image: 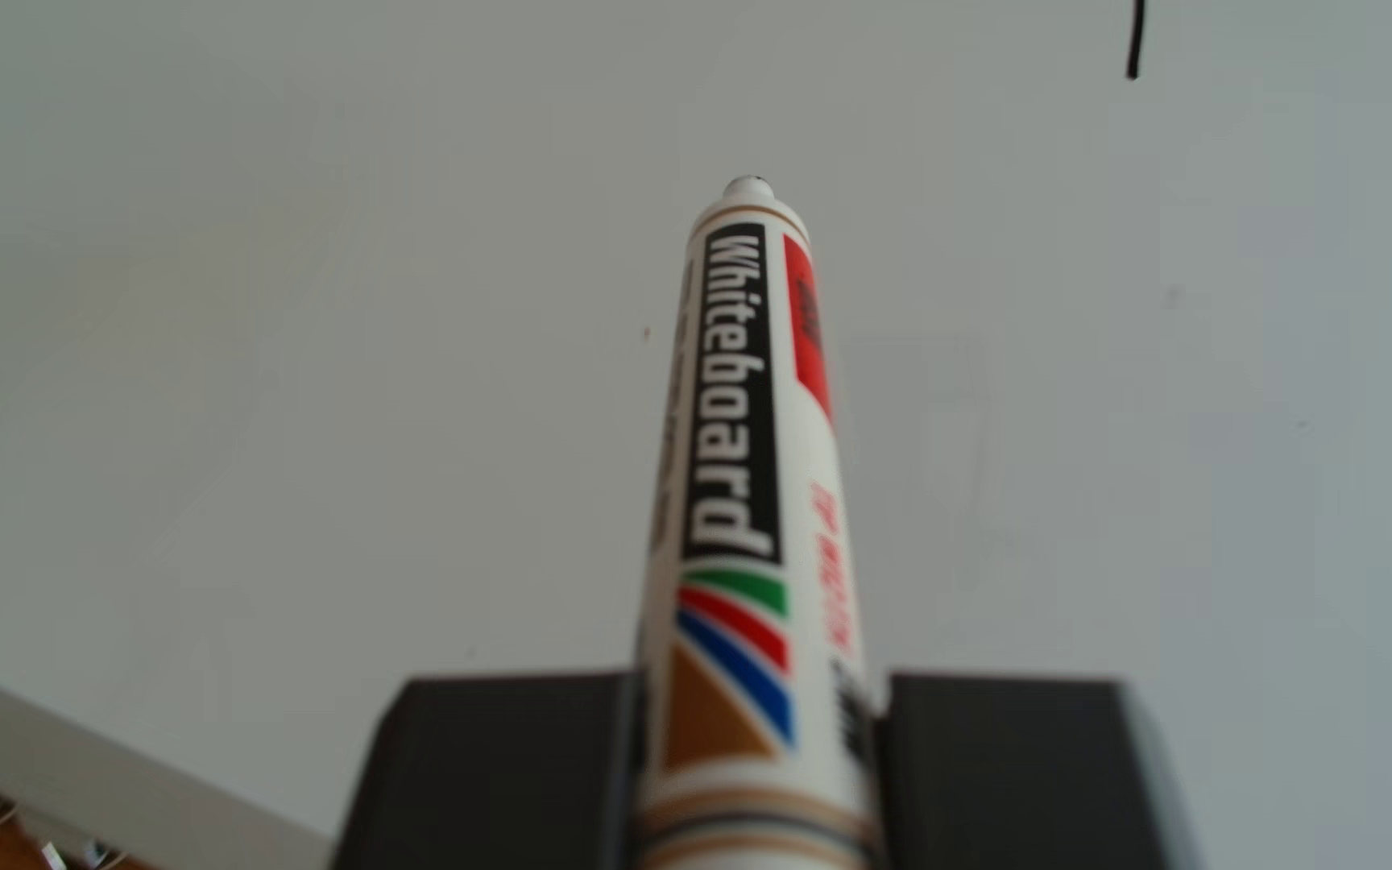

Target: Draw a face

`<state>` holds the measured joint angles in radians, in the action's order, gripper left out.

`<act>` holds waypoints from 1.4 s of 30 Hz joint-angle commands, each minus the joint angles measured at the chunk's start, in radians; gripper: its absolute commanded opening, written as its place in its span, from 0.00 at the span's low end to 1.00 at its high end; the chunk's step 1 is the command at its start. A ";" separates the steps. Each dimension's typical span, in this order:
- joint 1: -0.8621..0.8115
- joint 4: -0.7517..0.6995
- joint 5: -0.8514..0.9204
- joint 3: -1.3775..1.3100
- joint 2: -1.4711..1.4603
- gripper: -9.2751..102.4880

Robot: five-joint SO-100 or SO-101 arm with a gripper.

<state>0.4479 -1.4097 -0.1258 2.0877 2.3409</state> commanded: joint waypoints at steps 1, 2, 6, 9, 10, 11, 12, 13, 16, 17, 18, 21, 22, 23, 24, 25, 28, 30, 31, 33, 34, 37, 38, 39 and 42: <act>0.002 0.072 0.054 0.018 0.057 0.08; 0.002 0.089 0.077 0.032 0.057 0.08; 0.003 0.135 0.118 0.103 0.057 0.08; 0.037 0.132 0.118 0.133 0.057 0.08; 0.054 0.129 0.118 0.144 0.055 0.08; 0.069 0.133 0.118 0.158 0.055 0.08; 0.078 0.135 0.118 0.169 0.055 0.08; 0.083 0.141 0.118 0.175 0.055 0.08; 0.075 0.186 0.118 0.189 0.055 0.08; 0.075 0.193 0.117 0.195 0.055 0.08; 0.075 0.199 0.117 0.201 0.055 0.08; 0.075 0.222 0.117 0.230 0.055 0.08; 0.074 0.227 0.117 0.241 0.055 0.08; 0.074 0.227 0.117 0.252 0.055 0.08; 0.074 0.227 0.118 0.262 0.055 0.08; 0.072 0.227 0.118 0.272 0.055 0.08; 0.044 0.233 0.118 0.282 0.055 0.08; 0.018 0.256 0.118 0.291 0.055 0.08; 0.003 0.262 0.120 0.296 0.055 0.08; -0.023 0.261 0.120 0.301 0.055 0.08; -0.032 0.258 0.120 0.301 0.055 0.08; -0.074 0.255 0.120 0.301 0.055 0.08; -0.092 0.255 0.120 0.301 0.055 0.08; -0.110 0.253 0.120 0.301 0.055 0.08; -0.170 0.241 0.121 0.299 0.055 0.08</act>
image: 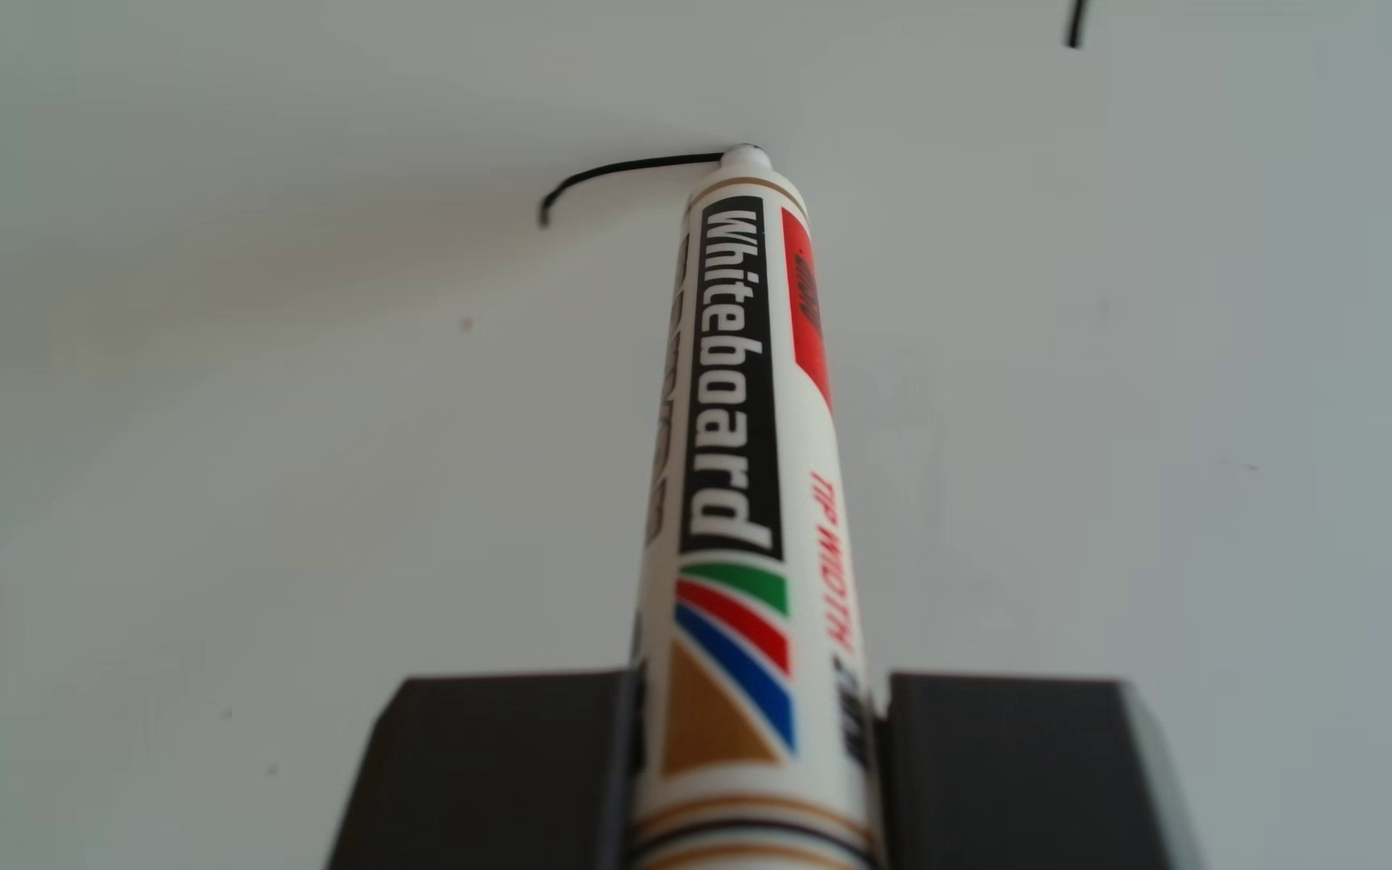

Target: Draw a face

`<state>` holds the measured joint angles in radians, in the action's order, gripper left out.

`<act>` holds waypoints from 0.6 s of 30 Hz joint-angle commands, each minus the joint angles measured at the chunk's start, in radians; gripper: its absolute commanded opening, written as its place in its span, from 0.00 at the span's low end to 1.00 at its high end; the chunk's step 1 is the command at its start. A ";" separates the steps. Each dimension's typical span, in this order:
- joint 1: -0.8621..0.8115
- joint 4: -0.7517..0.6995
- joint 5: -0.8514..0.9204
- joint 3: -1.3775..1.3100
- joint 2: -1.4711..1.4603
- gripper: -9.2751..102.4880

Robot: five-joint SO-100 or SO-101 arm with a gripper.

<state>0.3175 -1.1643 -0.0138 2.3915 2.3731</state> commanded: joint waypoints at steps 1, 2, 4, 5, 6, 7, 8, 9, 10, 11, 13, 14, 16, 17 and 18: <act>-0.063 -0.012 0.009 -0.005 0.023 0.08; -0.084 -0.017 0.009 -0.005 0.023 0.08; -0.130 -0.032 0.009 -0.005 0.023 0.07; -0.153 -0.035 0.009 -0.005 0.023 0.07; -0.175 -0.041 0.009 -0.005 0.025 0.07; -0.196 -0.046 0.009 -0.005 0.026 0.07; -0.218 -0.048 0.009 -0.006 0.026 0.07; -0.236 -0.048 0.009 -0.006 0.025 0.07; -0.255 -0.048 0.009 -0.008 0.026 0.07; -0.278 -0.048 0.009 -0.008 0.026 0.07; -0.321 -0.049 0.009 -0.008 0.029 0.07; -0.345 -0.052 0.009 -0.008 0.029 0.07; -0.391 -0.067 0.009 -0.011 0.031 0.07; -0.411 -0.067 0.009 -0.012 0.031 0.07; -0.434 -0.067 0.009 -0.012 0.032 0.07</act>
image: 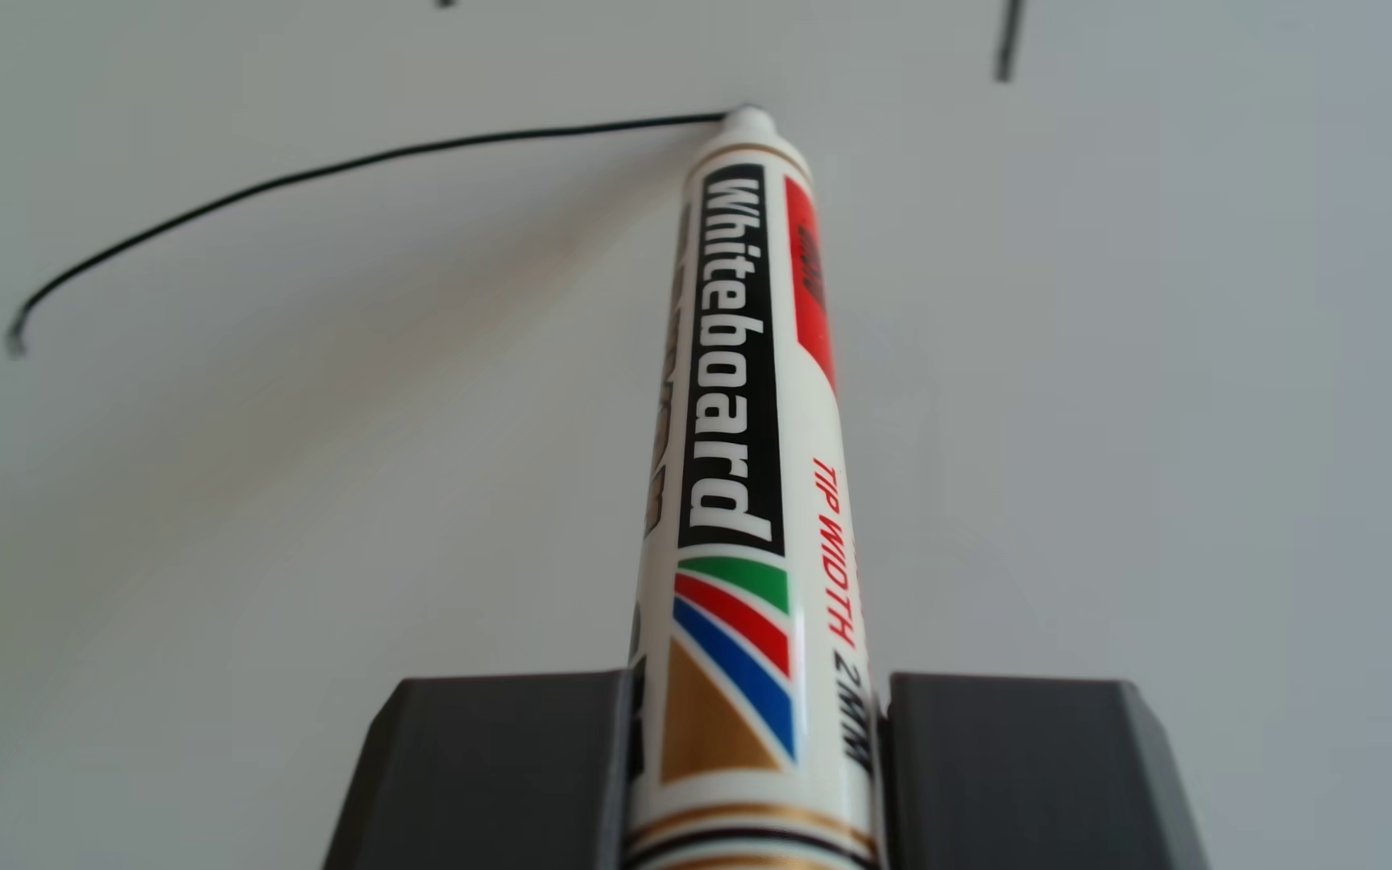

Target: Draw a face

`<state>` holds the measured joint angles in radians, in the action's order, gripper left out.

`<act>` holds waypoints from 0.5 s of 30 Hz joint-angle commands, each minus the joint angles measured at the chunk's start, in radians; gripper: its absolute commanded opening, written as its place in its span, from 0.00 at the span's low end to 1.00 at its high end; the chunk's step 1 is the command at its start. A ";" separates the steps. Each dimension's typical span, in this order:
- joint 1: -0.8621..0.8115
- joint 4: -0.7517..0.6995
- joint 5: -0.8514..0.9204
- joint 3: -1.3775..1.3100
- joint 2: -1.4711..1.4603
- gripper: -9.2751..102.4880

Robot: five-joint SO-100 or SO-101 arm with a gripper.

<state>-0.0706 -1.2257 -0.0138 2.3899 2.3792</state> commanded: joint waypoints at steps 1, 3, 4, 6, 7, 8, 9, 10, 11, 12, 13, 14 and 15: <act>-0.067 -0.006 0.009 -0.011 0.026 0.07; -0.107 -0.006 0.009 -0.011 0.028 0.07; -0.126 -0.008 0.009 -0.011 0.026 0.07; -0.164 -0.008 0.009 -0.009 0.026 0.07; -0.181 -0.008 0.009 -0.009 0.026 0.07; -0.198 -0.008 0.009 -0.009 0.026 0.07; -0.212 -0.008 0.009 -0.009 0.026 0.07; -0.229 -0.008 0.009 -0.009 0.026 0.07; -0.244 -0.008 0.009 -0.009 0.026 0.07; -0.258 -0.008 0.009 -0.008 0.028 0.07; -0.272 -0.008 0.009 -0.006 0.028 0.07; -0.284 -0.009 0.011 -0.005 0.028 0.07; -0.296 -0.011 0.018 -0.005 0.029 0.07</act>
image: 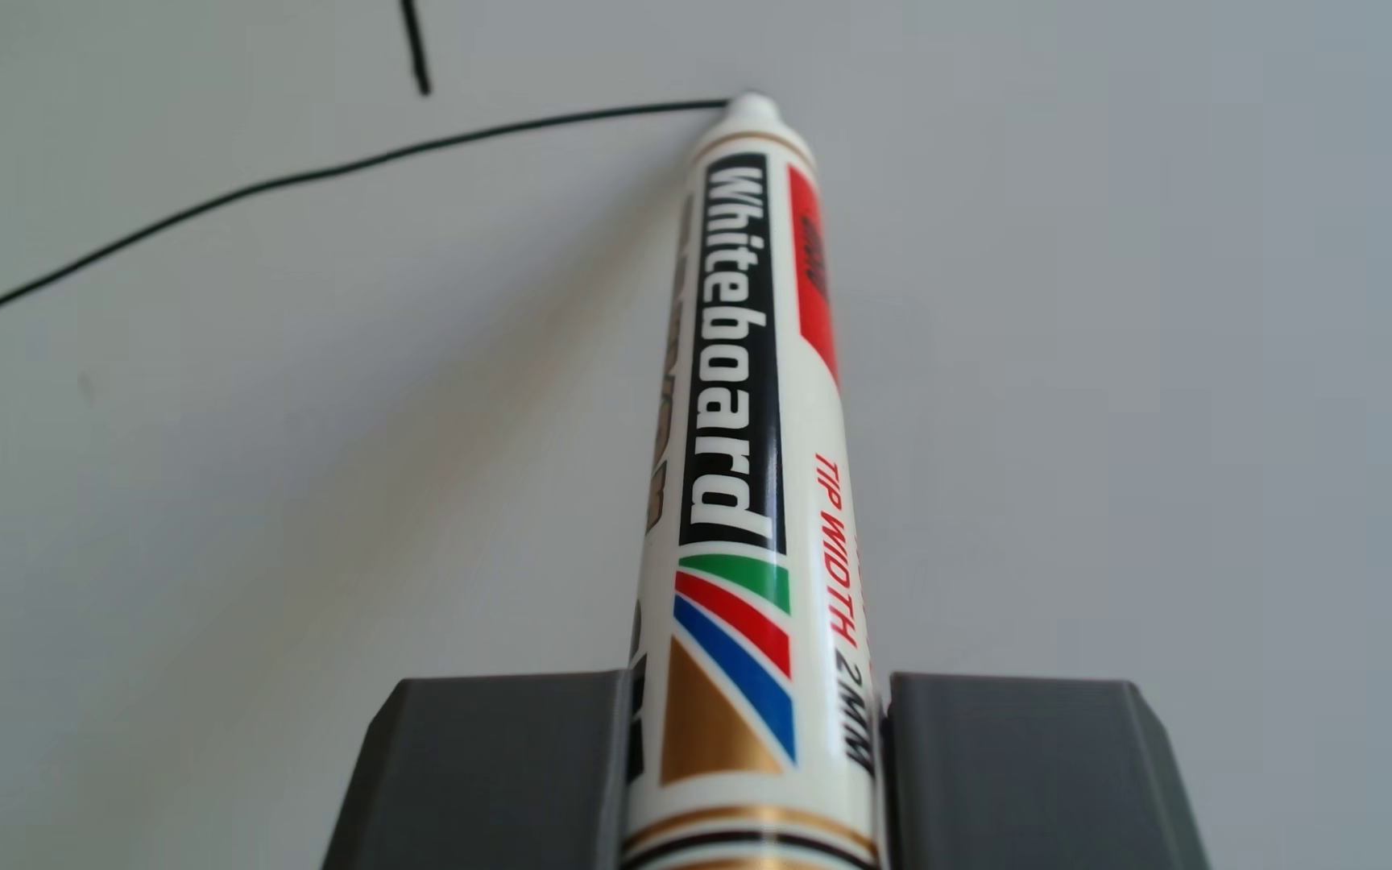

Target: Draw a face

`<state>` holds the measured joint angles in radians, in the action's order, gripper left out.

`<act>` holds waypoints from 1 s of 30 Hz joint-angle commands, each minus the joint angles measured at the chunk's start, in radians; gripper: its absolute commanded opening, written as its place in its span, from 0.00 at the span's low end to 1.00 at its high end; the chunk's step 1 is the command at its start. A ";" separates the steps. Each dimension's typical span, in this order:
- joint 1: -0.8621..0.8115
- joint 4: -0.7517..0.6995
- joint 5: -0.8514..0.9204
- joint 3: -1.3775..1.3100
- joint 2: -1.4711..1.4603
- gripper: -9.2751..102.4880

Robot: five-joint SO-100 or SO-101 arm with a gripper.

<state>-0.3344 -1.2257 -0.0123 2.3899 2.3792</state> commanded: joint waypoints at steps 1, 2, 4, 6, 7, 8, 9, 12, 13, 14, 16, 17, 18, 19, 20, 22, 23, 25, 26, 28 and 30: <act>-0.044 -0.018 0.031 -0.005 0.029 0.07; -0.058 -0.026 0.040 -0.005 0.029 0.07; -0.087 -0.029 0.041 -0.003 0.029 0.07; -0.107 -0.029 0.041 -0.003 0.029 0.07; -0.114 -0.029 0.041 -0.003 0.029 0.07; -0.117 -0.029 0.041 -0.003 0.029 0.07; -0.117 -0.029 0.041 -0.003 0.029 0.07; -0.106 -0.029 0.041 -0.003 0.029 0.07; -0.104 -0.028 0.041 -0.006 0.031 0.07; -0.104 -0.028 0.041 -0.012 0.031 0.07; -0.081 -0.028 0.043 -0.029 0.031 0.07; -0.066 -0.031 0.043 -0.041 0.031 0.07; -0.051 -0.035 0.043 -0.055 0.031 0.07; -0.034 -0.040 0.041 -0.071 0.031 0.07; -0.011 -0.043 0.038 -0.087 0.031 0.07; 0.032 -0.044 0.034 -0.118 0.032 0.07; 0.051 -0.051 0.031 -0.135 0.034 0.07; 0.094 -0.071 0.029 -0.170 0.034 0.07; 0.110 -0.078 0.028 -0.184 0.037 0.07; 0.144 -0.087 0.028 -0.209 0.061 0.07; 0.176 -0.086 0.028 -0.218 0.104 0.07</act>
<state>-0.1887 -1.3100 0.0230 2.2580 2.3991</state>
